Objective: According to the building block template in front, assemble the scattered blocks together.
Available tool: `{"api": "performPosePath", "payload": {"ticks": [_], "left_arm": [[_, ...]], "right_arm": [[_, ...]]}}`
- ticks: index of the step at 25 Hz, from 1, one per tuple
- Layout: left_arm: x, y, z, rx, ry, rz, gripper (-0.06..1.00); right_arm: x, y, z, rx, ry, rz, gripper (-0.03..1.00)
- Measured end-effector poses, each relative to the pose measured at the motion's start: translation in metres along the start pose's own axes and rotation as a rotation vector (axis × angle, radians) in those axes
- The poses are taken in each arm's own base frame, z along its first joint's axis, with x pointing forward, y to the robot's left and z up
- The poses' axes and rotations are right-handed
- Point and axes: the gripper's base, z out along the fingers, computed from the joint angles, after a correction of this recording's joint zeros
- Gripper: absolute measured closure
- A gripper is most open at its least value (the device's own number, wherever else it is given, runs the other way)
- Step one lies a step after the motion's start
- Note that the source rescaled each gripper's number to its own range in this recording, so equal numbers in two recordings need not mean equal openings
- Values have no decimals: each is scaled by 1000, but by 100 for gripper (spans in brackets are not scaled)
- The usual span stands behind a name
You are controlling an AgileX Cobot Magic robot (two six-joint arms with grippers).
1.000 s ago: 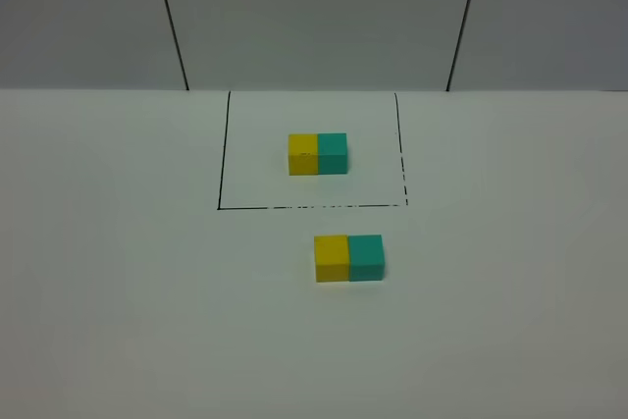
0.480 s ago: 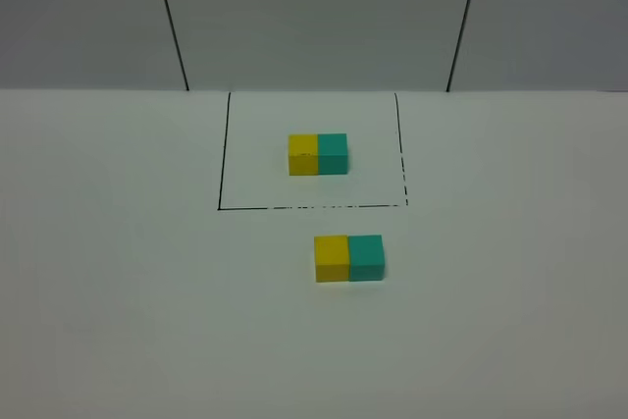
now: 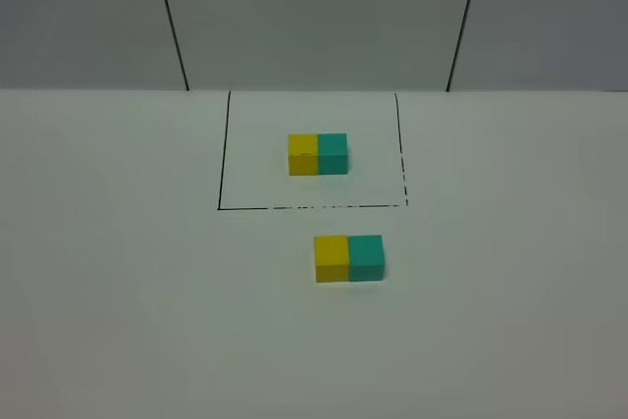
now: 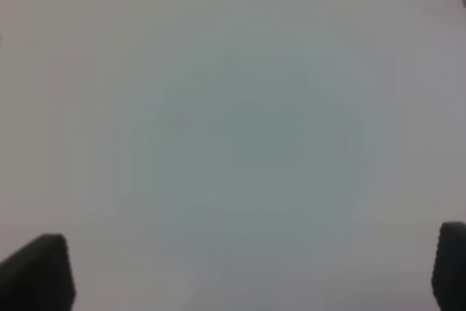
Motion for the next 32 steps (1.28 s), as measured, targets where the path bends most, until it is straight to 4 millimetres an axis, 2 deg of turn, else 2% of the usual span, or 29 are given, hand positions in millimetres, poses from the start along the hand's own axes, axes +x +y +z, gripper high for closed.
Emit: {"api": "performPosePath", "payload": {"ticks": [3,10,22,32], "left_arm": [[0,0,0,0,0,-1,29],[0,0,0,0,0,-1,29],[0,0,0,0,0,-1,29],[0,0,0,0,0,-1,29]], "right_arm": [[9,-1,4,15,-13,26,-2],[12,-2,4,40,-68,24,2],[12,-5,4,38,-71,29,22],[12,-5,4,38,-72,29,23]]}}
